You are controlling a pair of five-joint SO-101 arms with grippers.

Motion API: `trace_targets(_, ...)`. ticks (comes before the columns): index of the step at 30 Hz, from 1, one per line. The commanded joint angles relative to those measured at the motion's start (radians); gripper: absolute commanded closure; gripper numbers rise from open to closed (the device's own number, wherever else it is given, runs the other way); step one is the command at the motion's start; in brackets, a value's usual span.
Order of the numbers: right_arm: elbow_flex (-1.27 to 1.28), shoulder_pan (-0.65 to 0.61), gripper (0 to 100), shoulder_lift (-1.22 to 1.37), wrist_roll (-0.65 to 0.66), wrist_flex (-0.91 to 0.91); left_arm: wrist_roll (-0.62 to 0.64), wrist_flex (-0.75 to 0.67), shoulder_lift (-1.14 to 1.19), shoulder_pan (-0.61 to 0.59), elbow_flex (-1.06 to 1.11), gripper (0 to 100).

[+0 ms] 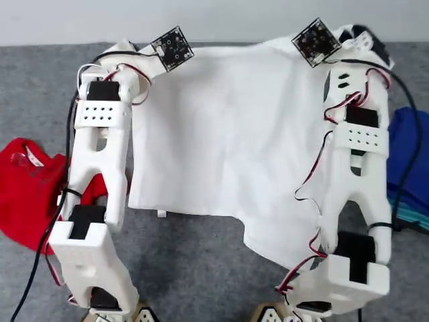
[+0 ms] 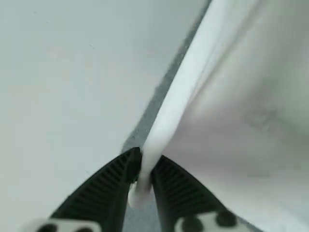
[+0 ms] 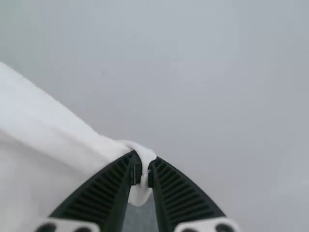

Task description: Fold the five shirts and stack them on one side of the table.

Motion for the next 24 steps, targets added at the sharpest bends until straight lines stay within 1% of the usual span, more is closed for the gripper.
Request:
trace_targets(1,-0.077,-0.007,99.0,-0.062,0.009,0.265,-0.011,0.124,-0.006,0.000,-0.044,99)
trace_targets(4,-0.077,-0.021,99.0,-0.108,0.002,0.507,-0.011,0.262,-0.006,0.000,-0.044,99)
trace_targets(6,-0.078,-0.024,99.0,-0.139,-0.037,0.638,-0.011,0.365,-0.009,0.002,-0.044,99)
trace_targets(10,-0.078,-0.027,99.0,-0.194,-0.054,0.869,-0.011,0.549,-0.011,0.021,-0.044,99)
trace_targets(15,-0.078,-0.022,99.0,-0.232,-0.054,1.130,-0.012,0.717,-0.012,0.018,-0.045,99)
trace_targets(16,-0.078,-0.021,99.0,-0.240,-0.054,1.176,-0.017,0.760,-0.014,0.020,-0.045,99)
trace_targets(19,-0.078,-0.027,99.0,-0.260,-0.054,1.342,-0.091,0.885,-0.014,0.021,-0.045,99)
trace_targets(24,-0.075,-0.058,99.0,-0.271,-0.052,1.618,-0.077,0.895,-0.012,-0.006,-0.041,98)
